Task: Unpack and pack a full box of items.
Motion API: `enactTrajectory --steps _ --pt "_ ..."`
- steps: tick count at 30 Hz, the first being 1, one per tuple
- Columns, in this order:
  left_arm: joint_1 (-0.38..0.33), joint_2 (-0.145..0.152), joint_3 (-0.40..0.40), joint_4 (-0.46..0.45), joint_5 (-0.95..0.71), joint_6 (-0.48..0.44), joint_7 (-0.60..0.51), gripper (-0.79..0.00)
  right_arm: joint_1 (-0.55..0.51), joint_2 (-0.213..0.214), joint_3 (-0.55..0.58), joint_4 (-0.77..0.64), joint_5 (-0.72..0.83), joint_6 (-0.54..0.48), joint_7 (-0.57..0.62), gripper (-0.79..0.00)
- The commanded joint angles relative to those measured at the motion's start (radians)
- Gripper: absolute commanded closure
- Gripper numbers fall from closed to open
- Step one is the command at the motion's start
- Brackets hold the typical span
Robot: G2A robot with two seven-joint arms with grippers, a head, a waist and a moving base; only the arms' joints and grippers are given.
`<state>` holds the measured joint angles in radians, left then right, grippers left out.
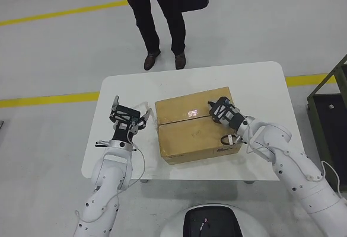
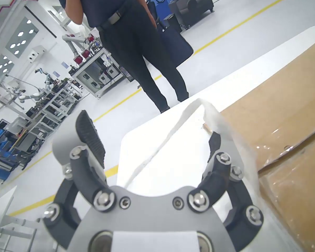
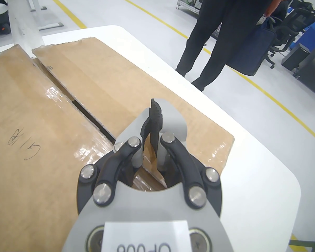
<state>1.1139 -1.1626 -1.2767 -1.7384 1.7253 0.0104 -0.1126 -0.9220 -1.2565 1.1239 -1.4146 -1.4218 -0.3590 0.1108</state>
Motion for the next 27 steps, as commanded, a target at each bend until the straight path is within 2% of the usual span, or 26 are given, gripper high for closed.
enactTrajectory --steps 1,16,20,24,27 --pt "-0.016 -0.002 0.010 0.004 0.004 -0.015 0.002 -0.785 -0.001 0.000 0.001 0.000 0.001 0.001 -0.001 0.000" --pt "-0.166 -0.038 0.156 0.062 0.049 -0.109 0.013 -0.785 -0.020 0.002 0.052 -0.036 0.049 0.019 0.009 0.000" --pt "-0.192 -0.049 0.187 0.085 0.040 -0.108 0.012 -0.785 -0.032 0.005 0.072 -0.050 0.066 0.018 0.019 0.000" --pt "-0.192 -0.054 0.181 0.076 0.018 -0.098 0.006 -0.785 -0.042 0.008 0.085 -0.056 0.065 0.018 0.022 0.000" --pt "-0.161 -0.049 0.130 0.049 -0.005 -0.096 -0.018 -0.785 -0.046 0.008 0.087 -0.058 0.062 0.017 0.023 0.000"
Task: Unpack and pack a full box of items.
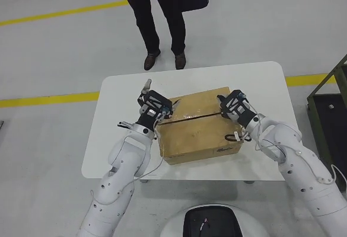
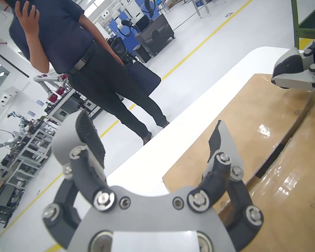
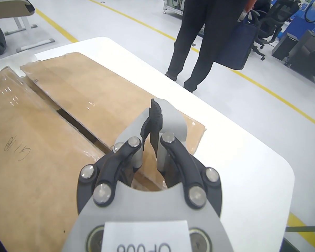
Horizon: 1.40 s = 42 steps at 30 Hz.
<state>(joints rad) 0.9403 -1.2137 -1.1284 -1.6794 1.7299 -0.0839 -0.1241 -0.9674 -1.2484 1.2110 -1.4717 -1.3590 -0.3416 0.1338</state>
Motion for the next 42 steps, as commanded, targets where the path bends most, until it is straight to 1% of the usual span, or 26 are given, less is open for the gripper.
enactTrajectory --steps 1,5,6,7,9,11,12,14,16,19,21,25,27,29,31,37,42 --pt "0.029 0.006 -0.043 -0.022 -0.003 -0.003 -0.017 -0.785 -0.001 0.000 0.001 -0.001 0.000 -0.001 0.001 0.000" --pt "0.130 0.024 -0.144 -0.089 0.006 -0.023 -0.054 -0.785 0.001 -0.001 -0.001 0.002 0.003 -0.004 0.002 0.000" --pt "0.165 0.029 -0.175 -0.119 0.009 -0.030 -0.063 -0.785 0.004 -0.001 -0.004 0.005 0.003 -0.006 0.002 0.000" --pt "0.183 0.032 -0.188 -0.134 0.018 -0.036 -0.065 -0.785 0.005 -0.002 -0.006 0.006 0.003 -0.007 0.002 0.000" --pt "0.243 0.039 -0.223 -0.173 0.029 -0.061 -0.082 -0.785 0.008 -0.003 -0.014 0.012 0.002 -0.012 0.000 0.000" --pt "0.282 0.042 -0.241 -0.190 0.038 -0.071 -0.087 -0.785 0.011 -0.004 -0.018 0.017 0.000 -0.014 0.000 0.000" --pt "0.312 0.045 -0.250 -0.192 0.055 -0.073 -0.090 -0.785 0.013 -0.005 -0.021 0.020 0.000 -0.014 -0.001 0.000" --pt "0.348 0.047 -0.256 -0.183 0.085 -0.068 -0.082 -0.785 0.016 -0.006 -0.025 0.024 -0.002 -0.015 -0.002 0.000" --pt "0.375 0.048 -0.254 -0.163 0.125 -0.057 -0.075 -0.785 0.017 -0.006 -0.028 0.025 -0.003 -0.016 -0.002 0.000" --pt "0.398 0.046 -0.250 -0.115 0.128 -0.030 -0.060 -0.785 0.018 -0.006 -0.029 0.027 -0.005 -0.018 0.001 0.000" --pt "0.396 0.044 -0.245 -0.074 0.135 -0.015 -0.053 -0.785 0.018 -0.006 -0.029 0.028 -0.007 -0.020 0.001 0.000" --pt "0.368 0.039 -0.223 0.005 0.137 -0.005 -0.034 -0.785 0.017 -0.006 -0.028 0.028 -0.009 -0.020 0.002 0.000" --pt "0.338 0.031 -0.207 0.056 0.071 -0.011 -0.018 -0.785 0.016 -0.007 -0.030 0.028 -0.012 -0.019 0.003 0.000" --pt "0.307 0.026 -0.191 0.086 0.040 -0.023 -0.001 -0.785 0.015 -0.007 -0.031 0.028 -0.013 -0.017 0.005 0.000" --pt "0.285 0.023 -0.177 0.103 0.041 -0.025 0.012 -0.785 0.015 -0.007 -0.031 0.028 -0.014 -0.017 0.006 0.000" --pt "0.218 0.002 -0.138 0.173 -0.066 0.000 0.050 -0.785 0.017 -0.009 -0.036 0.031 -0.020 -0.012 0.008 0.000" --pt "0.192 -0.007 -0.130 0.210 -0.104 0.025 0.066 -0.785 0.020 -0.010 -0.036 0.033 -0.022 -0.010 0.010 0.000"
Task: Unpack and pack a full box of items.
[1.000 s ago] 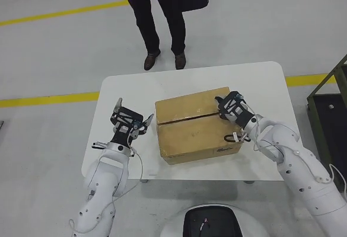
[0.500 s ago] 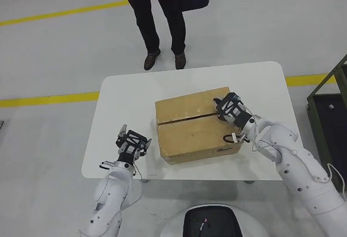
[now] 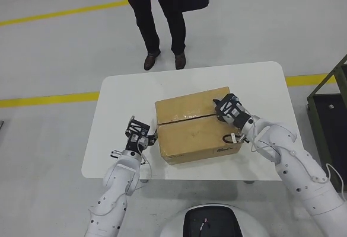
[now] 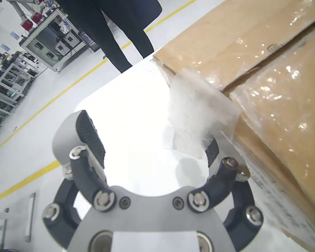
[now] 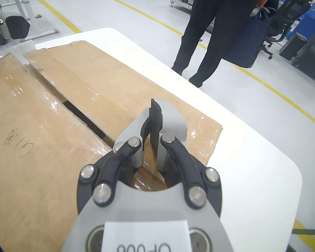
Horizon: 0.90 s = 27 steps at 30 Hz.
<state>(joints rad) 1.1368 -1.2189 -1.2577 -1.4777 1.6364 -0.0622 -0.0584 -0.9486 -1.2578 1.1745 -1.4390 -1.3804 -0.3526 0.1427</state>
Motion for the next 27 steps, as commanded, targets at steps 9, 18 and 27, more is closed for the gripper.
enactTrajectory --steps 9,18,27 --pt "-0.010 -0.015 -0.029 0.030 -0.142 0.066 0.028 -0.785 0.005 -0.002 -0.001 0.003 0.001 0.002 -0.001 0.000" --pt "-0.005 -0.019 -0.038 -0.005 -0.147 0.071 0.049 -0.785 0.010 -0.003 -0.003 0.008 -0.001 -0.003 -0.001 0.000" --pt "-0.008 -0.020 -0.060 -0.064 -0.219 -0.004 0.059 -0.785 0.010 -0.003 0.002 0.010 -0.007 -0.005 -0.001 0.000"
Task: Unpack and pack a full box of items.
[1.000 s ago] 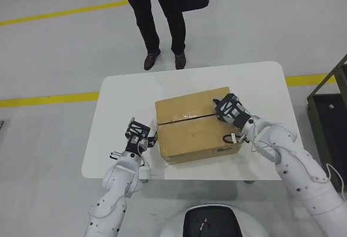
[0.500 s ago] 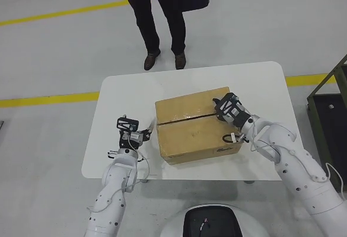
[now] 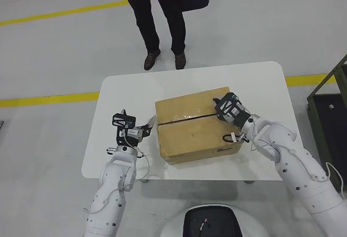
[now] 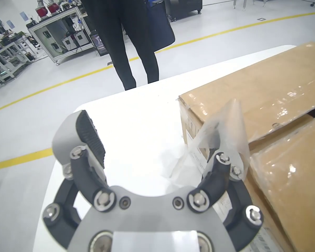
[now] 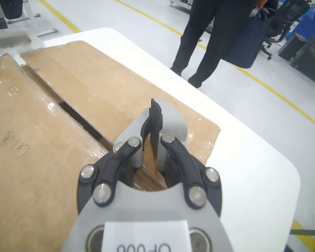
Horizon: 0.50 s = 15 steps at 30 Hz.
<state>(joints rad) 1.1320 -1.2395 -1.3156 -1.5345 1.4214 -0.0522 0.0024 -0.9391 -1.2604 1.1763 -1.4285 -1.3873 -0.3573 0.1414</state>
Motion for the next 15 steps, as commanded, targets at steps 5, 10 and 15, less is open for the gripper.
enactTrajectory --steps 5,10,15 --pt "-0.012 0.001 0.001 -0.037 -0.001 -0.066 -0.019 -0.785 0.004 -0.002 -0.002 -0.005 0.002 0.002 0.003 0.000" --pt "-0.026 0.000 0.013 -0.033 0.030 -0.079 -0.032 -0.785 0.004 -0.002 -0.003 -0.005 0.004 0.003 -0.001 0.000" --pt "-0.047 -0.002 0.033 -0.051 0.080 -0.069 -0.053 -0.785 -0.001 -0.001 0.004 -0.014 0.003 0.004 -0.001 0.000"
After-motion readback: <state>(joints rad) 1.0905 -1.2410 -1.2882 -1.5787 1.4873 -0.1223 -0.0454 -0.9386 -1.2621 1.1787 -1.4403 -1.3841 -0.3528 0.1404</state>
